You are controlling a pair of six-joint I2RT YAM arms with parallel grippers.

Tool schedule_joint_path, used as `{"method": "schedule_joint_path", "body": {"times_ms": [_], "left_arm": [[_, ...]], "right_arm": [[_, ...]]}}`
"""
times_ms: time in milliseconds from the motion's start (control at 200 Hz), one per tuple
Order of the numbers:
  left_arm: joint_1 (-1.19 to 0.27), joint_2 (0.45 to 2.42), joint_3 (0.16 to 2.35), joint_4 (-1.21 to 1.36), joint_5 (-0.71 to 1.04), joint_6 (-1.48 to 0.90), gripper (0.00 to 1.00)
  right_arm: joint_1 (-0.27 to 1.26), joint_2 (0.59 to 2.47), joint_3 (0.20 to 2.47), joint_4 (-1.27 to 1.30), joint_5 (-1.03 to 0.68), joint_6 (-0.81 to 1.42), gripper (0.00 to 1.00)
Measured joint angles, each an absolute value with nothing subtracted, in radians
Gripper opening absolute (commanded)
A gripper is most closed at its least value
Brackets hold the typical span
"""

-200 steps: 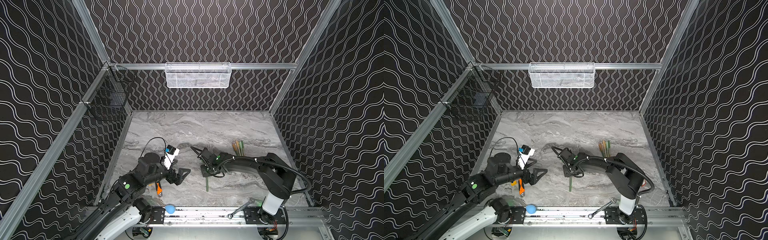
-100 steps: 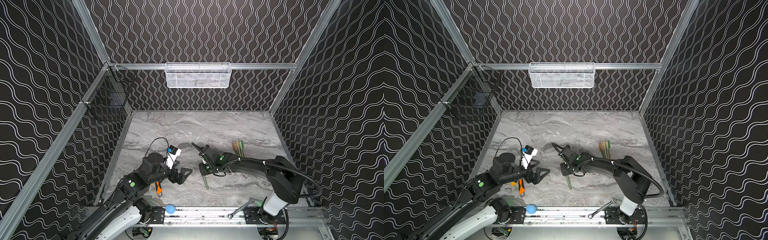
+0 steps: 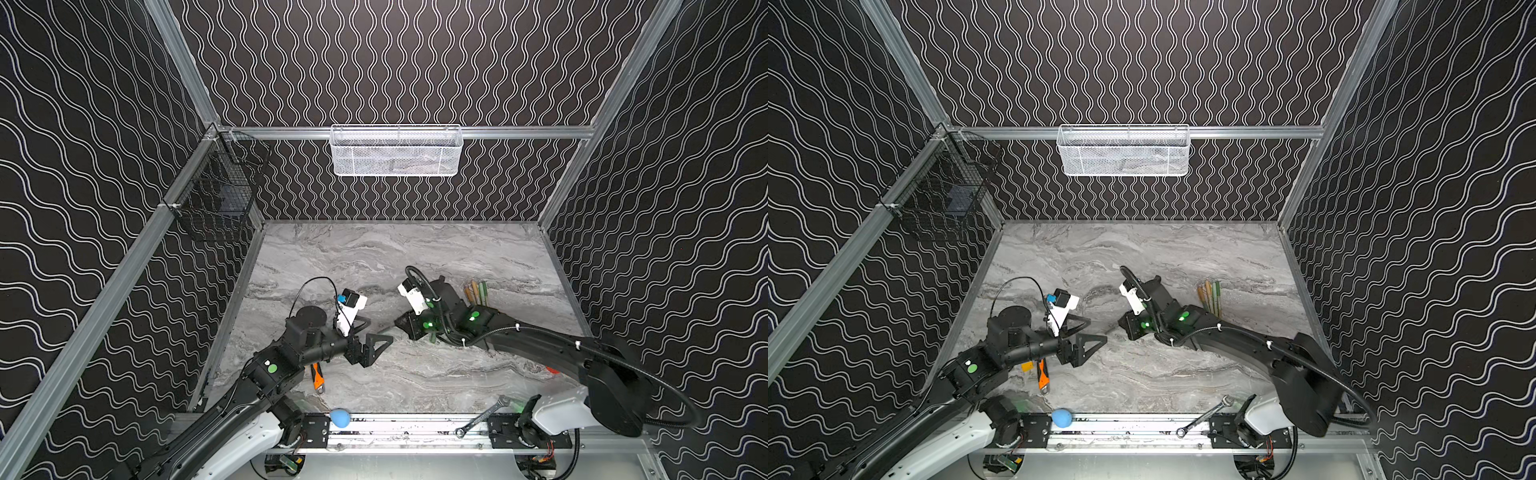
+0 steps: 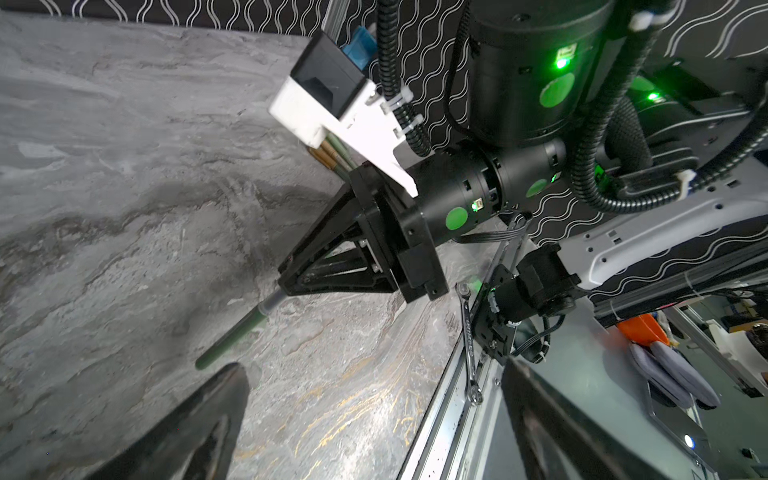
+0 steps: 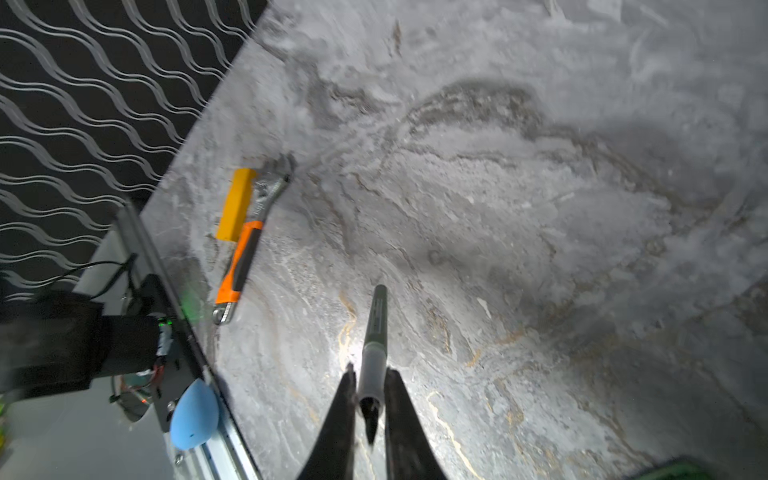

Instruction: Insert the pens into the pen caps

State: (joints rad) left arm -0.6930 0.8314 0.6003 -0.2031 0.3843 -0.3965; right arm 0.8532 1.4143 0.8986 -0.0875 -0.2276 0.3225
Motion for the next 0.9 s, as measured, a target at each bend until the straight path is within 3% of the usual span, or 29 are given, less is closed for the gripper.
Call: {"method": "schedule_joint_path", "body": {"times_ms": [210,901], "left_arm": [[-0.693,0.841,0.62,-0.18,0.4,-0.389,0.98],[-0.693,0.959,0.539,-0.027,0.404,-0.389,0.92]], "right_arm": [[0.805,1.314,0.85,-0.025,-0.305,0.289,0.16],[0.789,1.281,0.951,-0.071,-0.361,0.245,0.09]]}}
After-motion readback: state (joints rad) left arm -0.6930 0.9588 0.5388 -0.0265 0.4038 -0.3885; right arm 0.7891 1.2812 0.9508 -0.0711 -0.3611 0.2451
